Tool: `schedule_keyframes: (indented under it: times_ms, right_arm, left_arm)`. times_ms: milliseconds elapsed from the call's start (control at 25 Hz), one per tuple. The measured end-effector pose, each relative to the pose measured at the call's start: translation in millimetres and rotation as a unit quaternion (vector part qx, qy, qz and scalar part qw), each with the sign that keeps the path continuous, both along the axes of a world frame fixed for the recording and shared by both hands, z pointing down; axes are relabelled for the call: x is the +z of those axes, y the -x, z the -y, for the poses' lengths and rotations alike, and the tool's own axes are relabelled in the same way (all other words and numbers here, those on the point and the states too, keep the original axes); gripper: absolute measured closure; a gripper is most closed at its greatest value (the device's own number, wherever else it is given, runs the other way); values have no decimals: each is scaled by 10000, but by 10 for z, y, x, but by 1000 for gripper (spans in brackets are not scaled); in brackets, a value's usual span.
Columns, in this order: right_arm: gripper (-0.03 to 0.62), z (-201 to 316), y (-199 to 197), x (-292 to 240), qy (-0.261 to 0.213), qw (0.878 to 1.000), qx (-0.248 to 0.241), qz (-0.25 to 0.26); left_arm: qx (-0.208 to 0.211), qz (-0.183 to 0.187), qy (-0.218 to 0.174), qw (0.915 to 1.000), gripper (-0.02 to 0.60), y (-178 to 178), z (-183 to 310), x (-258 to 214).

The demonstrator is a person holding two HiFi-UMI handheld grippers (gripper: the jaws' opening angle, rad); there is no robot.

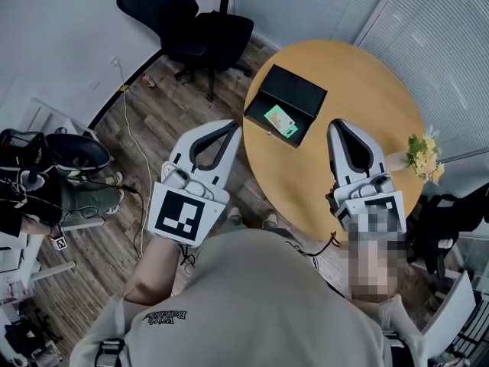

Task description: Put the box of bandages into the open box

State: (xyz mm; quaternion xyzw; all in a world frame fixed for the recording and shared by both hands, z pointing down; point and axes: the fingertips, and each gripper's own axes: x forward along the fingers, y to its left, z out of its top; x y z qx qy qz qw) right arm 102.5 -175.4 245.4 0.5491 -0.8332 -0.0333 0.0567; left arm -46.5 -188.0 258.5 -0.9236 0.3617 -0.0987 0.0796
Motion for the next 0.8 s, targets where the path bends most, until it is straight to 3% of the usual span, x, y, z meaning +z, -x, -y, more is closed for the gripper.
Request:
schedule_keyframes:
  times_ms: [800]
  right_arm:
    - [557, 23, 37, 6, 130, 9998, -45, 146]
  left_arm:
    - [151, -2, 88, 9998, 558, -38, 37, 16]
